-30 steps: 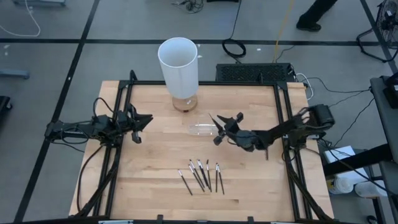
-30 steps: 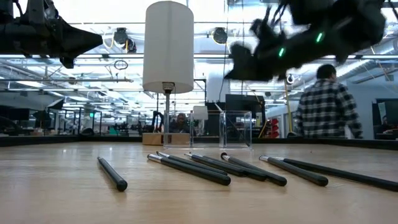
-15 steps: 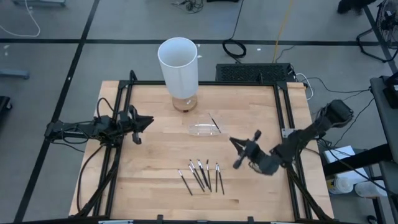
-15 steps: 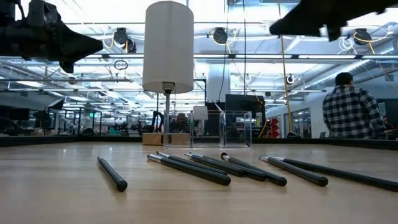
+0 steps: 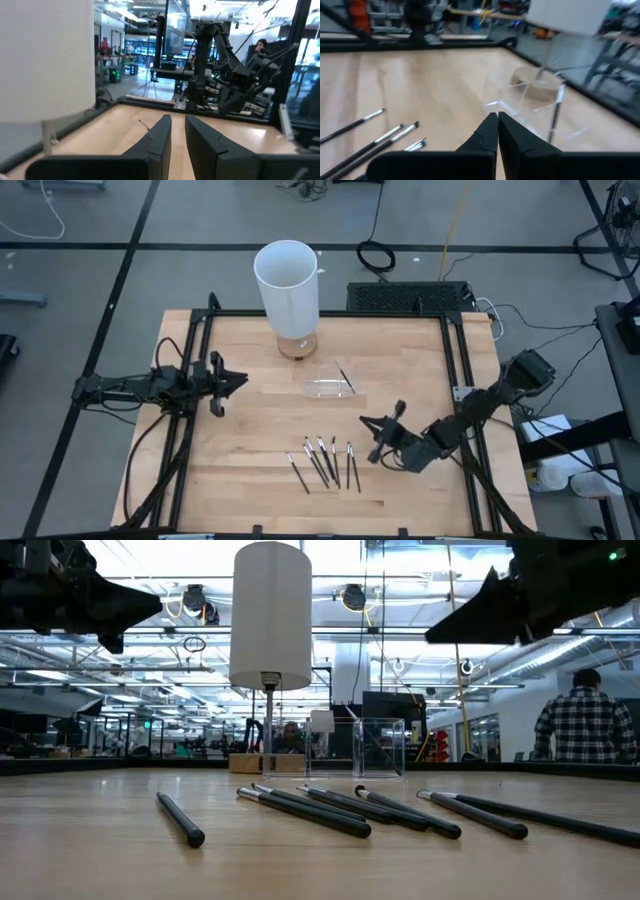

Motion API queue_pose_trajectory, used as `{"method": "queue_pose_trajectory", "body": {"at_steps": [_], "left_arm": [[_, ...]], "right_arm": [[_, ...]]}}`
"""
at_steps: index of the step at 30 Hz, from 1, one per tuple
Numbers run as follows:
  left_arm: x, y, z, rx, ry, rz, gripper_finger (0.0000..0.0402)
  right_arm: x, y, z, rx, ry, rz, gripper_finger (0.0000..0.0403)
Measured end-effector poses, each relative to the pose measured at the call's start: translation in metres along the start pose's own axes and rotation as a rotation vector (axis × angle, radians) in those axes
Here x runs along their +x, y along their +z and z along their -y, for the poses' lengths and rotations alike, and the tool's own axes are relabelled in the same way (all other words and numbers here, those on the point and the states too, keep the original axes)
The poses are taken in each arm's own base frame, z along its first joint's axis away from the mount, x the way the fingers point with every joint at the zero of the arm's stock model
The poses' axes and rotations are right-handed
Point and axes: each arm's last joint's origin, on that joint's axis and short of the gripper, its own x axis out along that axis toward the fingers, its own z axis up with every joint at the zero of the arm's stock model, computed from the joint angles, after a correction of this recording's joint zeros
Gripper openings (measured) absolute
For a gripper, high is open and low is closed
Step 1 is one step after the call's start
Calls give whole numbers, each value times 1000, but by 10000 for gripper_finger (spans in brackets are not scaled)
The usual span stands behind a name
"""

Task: Pick & Place Makeup Supplies
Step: Put the makeup brush into the transparent organizer

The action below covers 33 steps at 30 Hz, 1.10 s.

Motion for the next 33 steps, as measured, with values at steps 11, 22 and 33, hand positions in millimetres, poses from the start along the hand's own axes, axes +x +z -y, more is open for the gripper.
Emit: {"method": "queue_pose_trajectory", "body": {"at_steps": [11,22,33], "left_arm": [[0,2,0,149,4,23,62],[0,1,0,140,3,13,62],[0,3,0,96,3,28,63]], "right_arm": [[28,20,4,172,301,-98,1],[35,162,-49,98,196,-619,0],[69,118,-90,385,-121,-1237,0]]}}
